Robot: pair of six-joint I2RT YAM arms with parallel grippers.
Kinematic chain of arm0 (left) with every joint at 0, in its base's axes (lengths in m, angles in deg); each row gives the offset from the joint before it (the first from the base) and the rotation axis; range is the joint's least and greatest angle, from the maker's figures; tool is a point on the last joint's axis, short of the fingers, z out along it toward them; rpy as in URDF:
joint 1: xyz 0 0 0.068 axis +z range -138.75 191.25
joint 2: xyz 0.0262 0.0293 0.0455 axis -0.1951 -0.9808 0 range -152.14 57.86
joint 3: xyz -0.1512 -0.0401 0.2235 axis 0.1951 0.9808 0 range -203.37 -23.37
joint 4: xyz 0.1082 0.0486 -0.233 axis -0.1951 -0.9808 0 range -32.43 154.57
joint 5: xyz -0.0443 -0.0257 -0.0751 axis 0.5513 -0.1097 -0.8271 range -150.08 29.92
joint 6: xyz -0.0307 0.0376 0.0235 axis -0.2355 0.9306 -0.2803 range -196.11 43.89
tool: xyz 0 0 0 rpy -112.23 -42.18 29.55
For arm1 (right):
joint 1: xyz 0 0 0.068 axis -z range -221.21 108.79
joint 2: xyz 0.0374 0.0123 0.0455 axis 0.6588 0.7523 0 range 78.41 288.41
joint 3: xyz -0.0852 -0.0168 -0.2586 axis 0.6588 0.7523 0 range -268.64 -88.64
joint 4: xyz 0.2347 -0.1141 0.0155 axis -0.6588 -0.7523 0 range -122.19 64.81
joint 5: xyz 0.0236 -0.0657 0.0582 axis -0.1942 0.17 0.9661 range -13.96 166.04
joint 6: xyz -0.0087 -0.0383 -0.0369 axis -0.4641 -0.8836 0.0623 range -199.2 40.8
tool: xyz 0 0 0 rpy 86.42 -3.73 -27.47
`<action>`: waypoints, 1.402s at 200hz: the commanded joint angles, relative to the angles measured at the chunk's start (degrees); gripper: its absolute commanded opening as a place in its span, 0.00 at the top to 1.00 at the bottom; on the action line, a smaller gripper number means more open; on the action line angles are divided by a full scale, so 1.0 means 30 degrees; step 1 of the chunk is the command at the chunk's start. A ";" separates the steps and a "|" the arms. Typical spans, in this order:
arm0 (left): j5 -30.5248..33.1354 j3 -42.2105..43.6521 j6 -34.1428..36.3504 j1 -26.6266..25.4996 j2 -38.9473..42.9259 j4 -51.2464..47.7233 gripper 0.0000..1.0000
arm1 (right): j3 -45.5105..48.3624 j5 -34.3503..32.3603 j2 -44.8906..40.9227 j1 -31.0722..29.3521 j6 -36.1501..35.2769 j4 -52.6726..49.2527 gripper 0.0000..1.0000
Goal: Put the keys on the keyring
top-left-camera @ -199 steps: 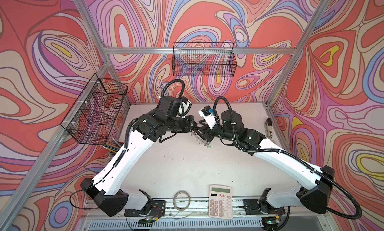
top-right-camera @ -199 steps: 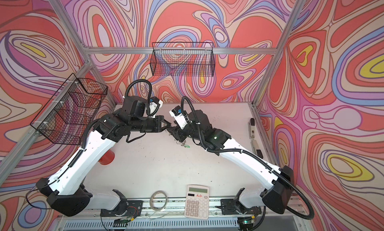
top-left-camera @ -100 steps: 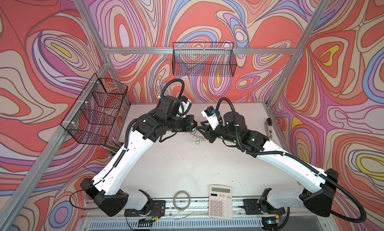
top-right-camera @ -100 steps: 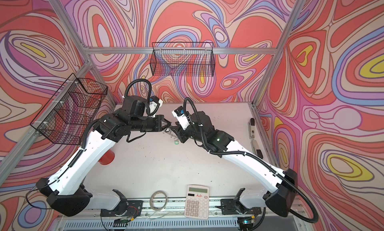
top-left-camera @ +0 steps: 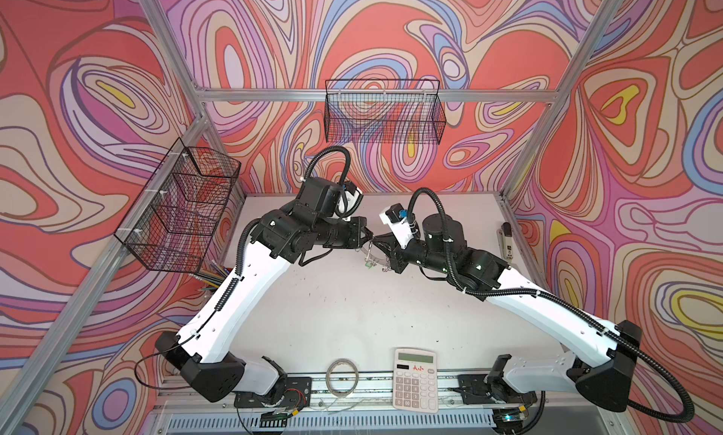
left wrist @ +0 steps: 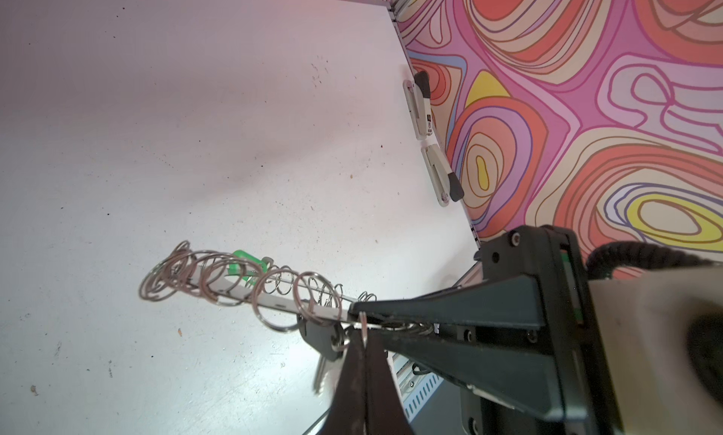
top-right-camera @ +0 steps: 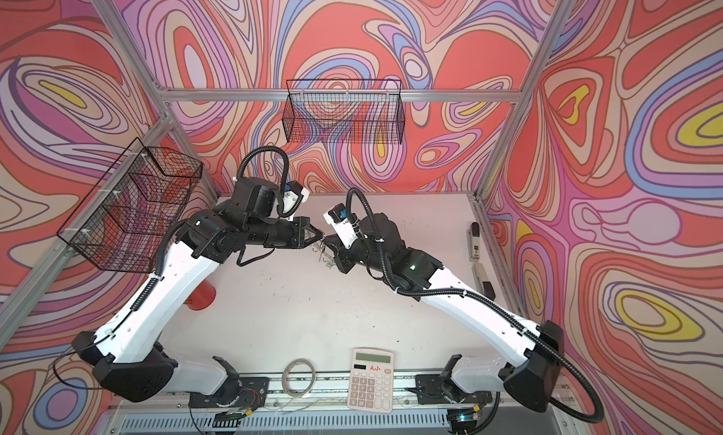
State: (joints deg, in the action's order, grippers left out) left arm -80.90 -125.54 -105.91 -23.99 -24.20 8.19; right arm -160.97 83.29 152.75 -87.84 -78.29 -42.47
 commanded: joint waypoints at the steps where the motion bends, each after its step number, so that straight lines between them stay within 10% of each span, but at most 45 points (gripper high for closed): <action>1: -0.1101 -0.1152 0.1055 -0.0117 -0.0356 -0.3594 1.00 | 0.0455 -0.1701 -0.0363 0.0310 -0.0166 0.0776 1.00; 52: 0.0428 -0.2450 0.3412 -0.0117 -0.0955 -0.6874 1.00 | 0.0919 -0.1334 -0.0524 0.0332 -0.0632 0.0876 1.00; 242: 0.1918 0.4896 0.6000 -0.1523 0.4297 0.1068 1.00 | 0.1474 0.4373 -0.1323 0.0427 0.4197 0.4059 1.00; 280: 0.0621 0.3764 0.5715 -0.1494 0.3977 0.0126 1.00 | 0.1474 0.3523 -0.2134 0.0450 0.3287 0.2523 0.66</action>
State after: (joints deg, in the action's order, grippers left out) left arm -74.93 -111.90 -88.38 -28.19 -12.05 12.45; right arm -155.97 96.38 150.04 -87.23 -67.17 -35.80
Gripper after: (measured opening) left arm 0.047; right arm 0.231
